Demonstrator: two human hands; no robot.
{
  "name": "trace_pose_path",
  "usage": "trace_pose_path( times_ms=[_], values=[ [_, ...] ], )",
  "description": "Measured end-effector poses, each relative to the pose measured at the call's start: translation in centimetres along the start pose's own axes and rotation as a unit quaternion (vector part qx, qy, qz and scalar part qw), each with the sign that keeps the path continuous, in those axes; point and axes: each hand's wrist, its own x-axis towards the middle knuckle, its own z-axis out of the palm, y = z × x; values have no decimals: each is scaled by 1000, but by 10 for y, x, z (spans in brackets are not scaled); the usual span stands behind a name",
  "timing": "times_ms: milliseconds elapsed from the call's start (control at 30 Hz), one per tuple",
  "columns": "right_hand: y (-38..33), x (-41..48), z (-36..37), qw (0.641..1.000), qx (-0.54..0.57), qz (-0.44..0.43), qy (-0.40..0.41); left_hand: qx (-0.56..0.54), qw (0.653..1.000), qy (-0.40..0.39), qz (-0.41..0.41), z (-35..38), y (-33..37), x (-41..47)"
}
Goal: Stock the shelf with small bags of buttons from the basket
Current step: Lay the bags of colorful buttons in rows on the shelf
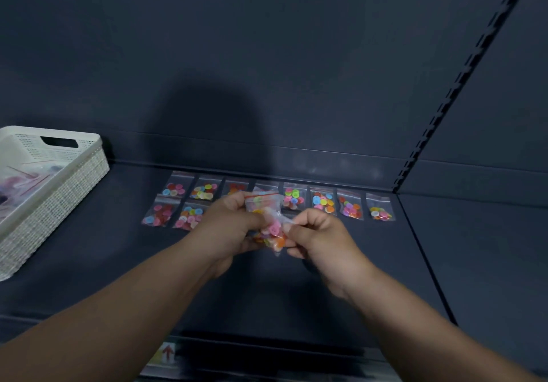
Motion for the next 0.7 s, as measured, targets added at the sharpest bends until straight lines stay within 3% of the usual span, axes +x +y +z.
trace_pose_path(
  times_ms=[267,567,700],
  values=[
    [3,-1,-34,995,71,34,59,-9,999,8,-31,16,-1,8],
    [9,5,-74,993,30,-11,116,16,999,5,-50,27,-7,13],
    [22,10,-84,989,-58,-18,135,22,999,-3,-48,29,-8,10]
  ],
)
